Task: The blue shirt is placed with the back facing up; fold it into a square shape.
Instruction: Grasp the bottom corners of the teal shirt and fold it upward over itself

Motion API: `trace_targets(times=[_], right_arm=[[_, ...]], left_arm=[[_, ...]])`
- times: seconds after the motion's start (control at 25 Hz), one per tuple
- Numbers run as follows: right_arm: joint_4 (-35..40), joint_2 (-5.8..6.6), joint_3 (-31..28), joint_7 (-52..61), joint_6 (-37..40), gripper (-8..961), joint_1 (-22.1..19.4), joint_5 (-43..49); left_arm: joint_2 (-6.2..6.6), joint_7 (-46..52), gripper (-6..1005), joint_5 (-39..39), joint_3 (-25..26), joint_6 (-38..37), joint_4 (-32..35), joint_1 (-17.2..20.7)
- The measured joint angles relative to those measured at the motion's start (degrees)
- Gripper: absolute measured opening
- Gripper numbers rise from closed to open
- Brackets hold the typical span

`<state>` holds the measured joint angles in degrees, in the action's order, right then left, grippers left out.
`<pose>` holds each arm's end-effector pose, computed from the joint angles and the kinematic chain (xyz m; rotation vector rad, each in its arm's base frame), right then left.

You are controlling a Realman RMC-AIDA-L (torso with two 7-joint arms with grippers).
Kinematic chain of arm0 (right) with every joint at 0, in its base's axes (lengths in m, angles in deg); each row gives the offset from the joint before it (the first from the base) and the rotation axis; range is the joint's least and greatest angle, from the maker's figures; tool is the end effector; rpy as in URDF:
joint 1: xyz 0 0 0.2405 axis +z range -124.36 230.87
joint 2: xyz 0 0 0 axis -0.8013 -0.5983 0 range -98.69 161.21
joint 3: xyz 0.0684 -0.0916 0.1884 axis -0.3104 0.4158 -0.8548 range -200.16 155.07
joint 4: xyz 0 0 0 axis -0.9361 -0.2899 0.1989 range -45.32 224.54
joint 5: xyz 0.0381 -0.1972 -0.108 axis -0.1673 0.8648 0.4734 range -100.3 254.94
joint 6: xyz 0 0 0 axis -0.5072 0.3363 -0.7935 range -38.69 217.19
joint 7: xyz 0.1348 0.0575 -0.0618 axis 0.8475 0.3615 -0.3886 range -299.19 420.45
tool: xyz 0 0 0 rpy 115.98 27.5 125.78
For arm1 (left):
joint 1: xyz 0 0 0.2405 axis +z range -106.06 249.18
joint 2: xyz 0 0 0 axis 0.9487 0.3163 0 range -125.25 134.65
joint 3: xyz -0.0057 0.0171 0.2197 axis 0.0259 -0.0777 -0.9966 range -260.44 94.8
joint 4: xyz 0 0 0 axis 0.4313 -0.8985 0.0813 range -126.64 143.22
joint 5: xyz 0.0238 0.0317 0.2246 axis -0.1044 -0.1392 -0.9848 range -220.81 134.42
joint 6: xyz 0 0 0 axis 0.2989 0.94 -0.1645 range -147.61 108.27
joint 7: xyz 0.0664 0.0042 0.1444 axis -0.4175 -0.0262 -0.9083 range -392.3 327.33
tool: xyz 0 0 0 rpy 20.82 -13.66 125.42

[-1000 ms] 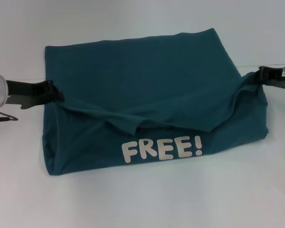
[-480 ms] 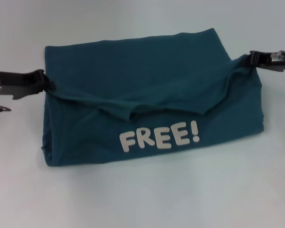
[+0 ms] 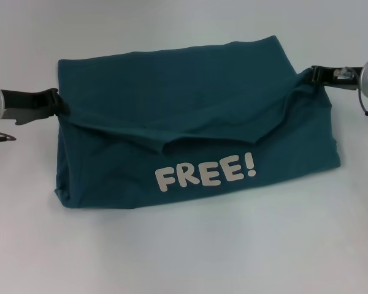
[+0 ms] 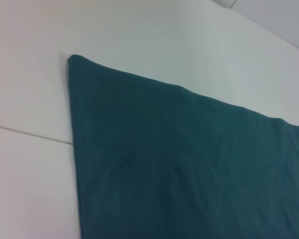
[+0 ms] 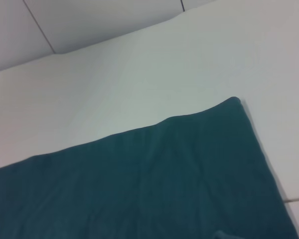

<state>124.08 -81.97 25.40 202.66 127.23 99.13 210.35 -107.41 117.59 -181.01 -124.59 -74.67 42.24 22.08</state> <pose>0.2520 0.4832 0.0642 -1.7962 1.3333 0.3916 -0.2288 0.4690 0.0515 -1.9152 -1.6018 -0.3971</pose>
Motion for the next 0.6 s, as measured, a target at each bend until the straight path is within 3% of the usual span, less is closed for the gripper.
trace_targets(times=[0.6], right_arm=[[-2.70,0.13,2.28,-1.07,-3.66,45,1.20,0.18]], left_arm=[[-0.52,-0.45,27,-0.30,-0.24,1.77,-0.72,-0.01]])
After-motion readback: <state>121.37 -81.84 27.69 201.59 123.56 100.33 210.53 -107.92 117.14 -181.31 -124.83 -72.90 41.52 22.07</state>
